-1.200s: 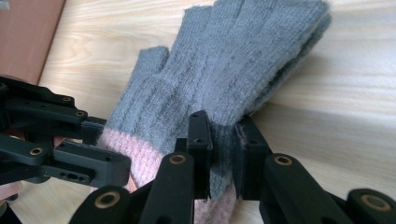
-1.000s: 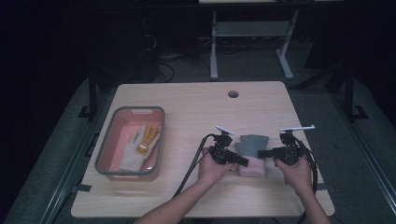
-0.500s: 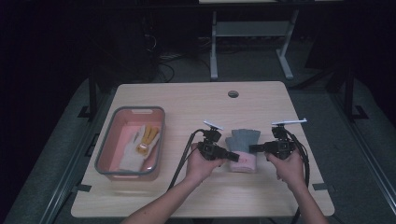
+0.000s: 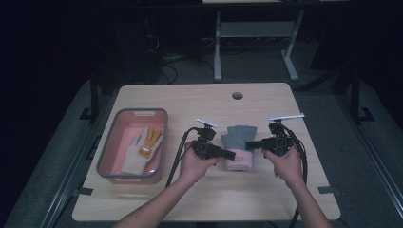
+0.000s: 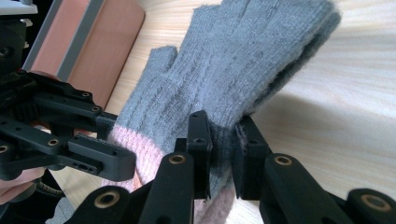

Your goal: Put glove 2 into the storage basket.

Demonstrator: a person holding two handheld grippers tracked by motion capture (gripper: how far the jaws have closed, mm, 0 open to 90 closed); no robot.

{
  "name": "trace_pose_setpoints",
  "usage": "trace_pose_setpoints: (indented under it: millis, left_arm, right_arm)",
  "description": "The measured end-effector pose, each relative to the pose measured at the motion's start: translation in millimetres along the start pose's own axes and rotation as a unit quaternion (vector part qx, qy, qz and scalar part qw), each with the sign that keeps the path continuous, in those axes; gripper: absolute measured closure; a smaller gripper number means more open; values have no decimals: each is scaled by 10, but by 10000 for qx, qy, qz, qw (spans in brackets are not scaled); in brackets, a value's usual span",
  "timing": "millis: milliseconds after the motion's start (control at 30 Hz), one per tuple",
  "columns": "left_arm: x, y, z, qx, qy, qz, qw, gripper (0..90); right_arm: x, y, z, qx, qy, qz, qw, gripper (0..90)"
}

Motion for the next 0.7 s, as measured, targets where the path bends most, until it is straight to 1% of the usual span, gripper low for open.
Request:
trace_pose_setpoints:
  millis: [33, 67, 133, 167, 200, 233, 267, 400, 467, 600, 633, 667, 700]
  left_arm:
    - [5, 17, 7, -6, -30, -1, 10000, 697]
    - [4, 32, 12, -21, -10, -3, 10000, 697]
    - [11, 59, 21, -28, -41, -8, 10000, 697]
    - [11, 59, 21, -28, -41, -8, 10000, 697]
    - [17, 87, 31, -43, -40, -10, 10000, 697]
    - [22, 106, 37, -57, -44, -17, 10000, 697]
    - [24, 118, 42, -65, -43, -16, 10000, 697]
    - [34, 189, 67, -86, -34, -3, 10000, 697]
    - [47, 225, 80, -104, -77, -15, 9999, 697]
    - [59, 293, 98, -130, -72, 0, 9999, 697]
    - [63, 309, 102, -148, -67, -3, 9999, 697]
    - [73, 327, 107, -148, -116, -7, 9998, 697]
    - [74, 348, 112, -170, -85, -10, 9998, 697]
  right_arm:
    - [8, -5, 8, -39, 36, 29, 10000, 789]
    - [20, -6, 15, -29, 22, 43, 10000, 789]
    - [40, -17, 26, -7, 11, 82, 10000, 789]
    - [48, -26, 34, -26, 41, 86, 10000, 789]
    - [70, -29, 43, -4, 12, 101, 9999, 789]
    - [76, -38, 50, -31, 49, 118, 9999, 789]
    - [98, -39, 61, 5, 14, 120, 9999, 789]
    - [149, -64, 97, 4, 110, 145, 9998, 789]
    - [172, -77, 108, 1, 87, 173, 9998, 789]
    - [223, -110, 129, 9, 70, 272, 9996, 789]
    - [235, -117, 136, 12, 99, 285, 9995, 789]
    - [252, -124, 144, 24, 93, 291, 9995, 789]
    - [265, -131, 153, 16, 112, 312, 9995, 789]
Point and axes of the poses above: each handheld gripper's, and its own axes: y roughly backward along the jaws, z roughly out of its top, x roughly to its left, the point moved 2 cm from there along -y, roughly forward along the jaws, and after that the axes turned 15 degrees about -x, right-handed, at the moved point
